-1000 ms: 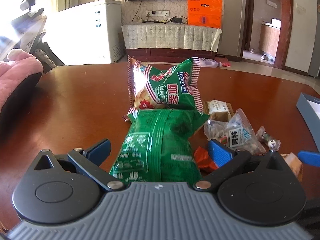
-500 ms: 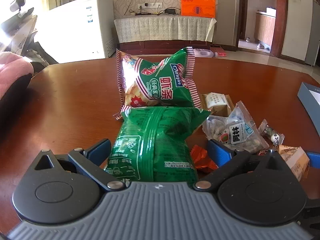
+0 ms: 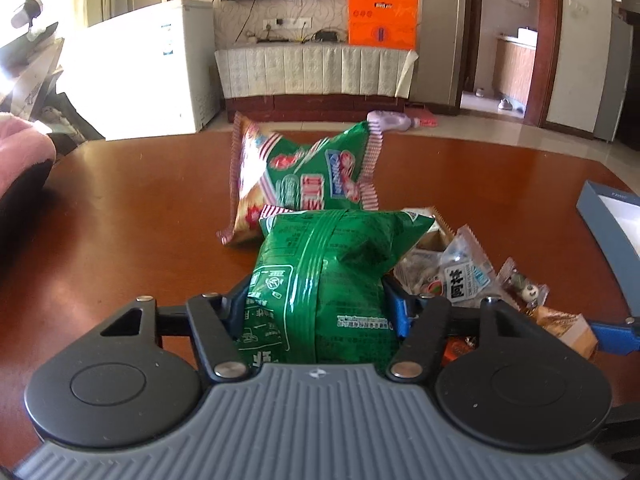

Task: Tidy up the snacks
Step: 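Carry the green bag and pastry into the box tray with both grippers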

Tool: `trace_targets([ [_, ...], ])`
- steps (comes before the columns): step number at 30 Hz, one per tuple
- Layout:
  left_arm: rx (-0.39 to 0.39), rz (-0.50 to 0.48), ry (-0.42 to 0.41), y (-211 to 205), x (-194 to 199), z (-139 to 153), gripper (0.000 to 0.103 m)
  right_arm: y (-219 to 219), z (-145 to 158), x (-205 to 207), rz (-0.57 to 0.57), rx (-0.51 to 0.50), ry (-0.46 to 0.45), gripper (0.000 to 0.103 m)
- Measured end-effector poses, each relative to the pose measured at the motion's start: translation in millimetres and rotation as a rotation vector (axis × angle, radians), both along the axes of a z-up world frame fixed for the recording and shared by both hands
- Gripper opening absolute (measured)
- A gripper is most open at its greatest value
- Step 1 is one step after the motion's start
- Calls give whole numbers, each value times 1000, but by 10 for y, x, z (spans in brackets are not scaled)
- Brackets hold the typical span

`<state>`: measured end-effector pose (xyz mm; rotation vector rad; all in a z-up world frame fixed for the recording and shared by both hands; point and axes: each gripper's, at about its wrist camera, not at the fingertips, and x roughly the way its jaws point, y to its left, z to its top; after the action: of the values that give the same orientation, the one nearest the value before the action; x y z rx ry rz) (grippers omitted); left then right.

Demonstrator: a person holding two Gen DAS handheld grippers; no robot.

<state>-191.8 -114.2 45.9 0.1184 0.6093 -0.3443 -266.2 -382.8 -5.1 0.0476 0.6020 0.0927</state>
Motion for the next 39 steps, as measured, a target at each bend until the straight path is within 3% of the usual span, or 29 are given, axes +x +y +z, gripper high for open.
trace_targets([
  [9, -39, -11, -46, 2, -86, 127, 69, -56, 117, -76, -19, 32, -58, 61],
  [26, -2, -21, -75, -154, -199, 179, 69, -84, 308, -238, -5, 45, -104, 61],
  [39, -30, -63, -95, -393, -397, 267, 69, -253, 444, -451, -36, 30, -130, 61],
])
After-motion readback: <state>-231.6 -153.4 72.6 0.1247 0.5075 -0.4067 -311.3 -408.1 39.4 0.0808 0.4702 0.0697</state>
